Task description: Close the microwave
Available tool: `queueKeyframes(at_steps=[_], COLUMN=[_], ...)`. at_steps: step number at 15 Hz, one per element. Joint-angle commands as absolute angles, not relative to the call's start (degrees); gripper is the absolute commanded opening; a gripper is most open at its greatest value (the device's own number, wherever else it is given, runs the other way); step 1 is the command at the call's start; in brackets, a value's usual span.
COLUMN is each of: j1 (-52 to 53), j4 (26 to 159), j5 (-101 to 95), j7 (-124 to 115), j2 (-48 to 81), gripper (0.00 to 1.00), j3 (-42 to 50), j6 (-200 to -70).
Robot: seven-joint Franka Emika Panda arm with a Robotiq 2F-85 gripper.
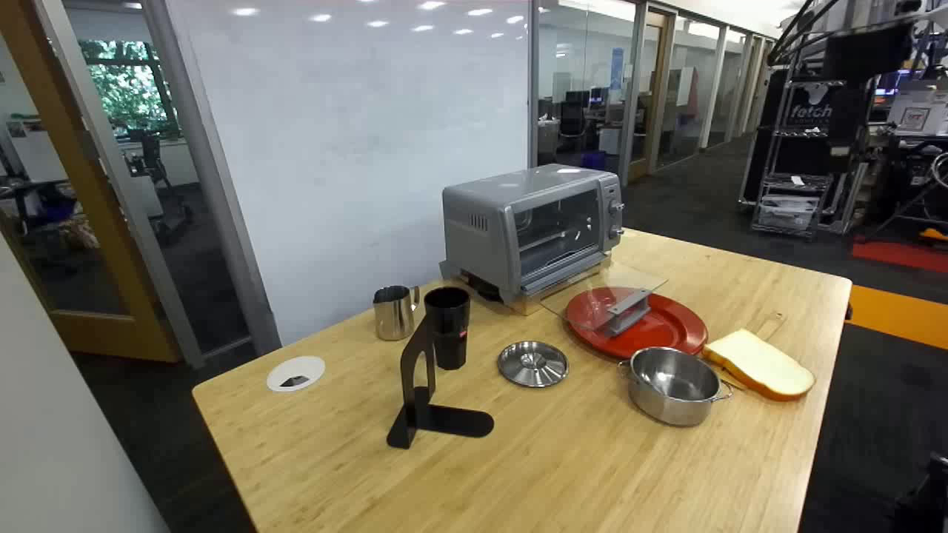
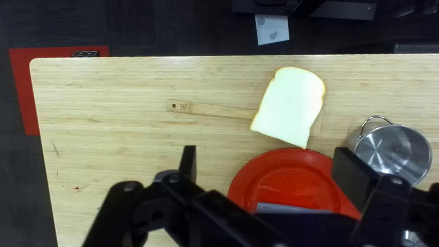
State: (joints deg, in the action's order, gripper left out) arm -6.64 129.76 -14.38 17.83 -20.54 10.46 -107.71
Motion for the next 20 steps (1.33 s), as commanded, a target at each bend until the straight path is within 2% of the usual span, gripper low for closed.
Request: queueKeyframes(at_steps=[1, 8, 13, 20], j1=[-6.74, -6.77, -5.81, -4.24], j4=[129.66, 129.55, 132.3, 135.76], j5=[-14.32, -14.04, -16.56, -32.14], j7=[17.87, 18.04, 21.81, 17.98], j2=[-20.51, -20.1, -15.91, -5.92], gripper=[1.0, 1.0, 1.0, 1.0], j3=[10.36, 10.61, 10.12, 4.86], j6=[-107.59, -107.84, -114.03, -123.81])
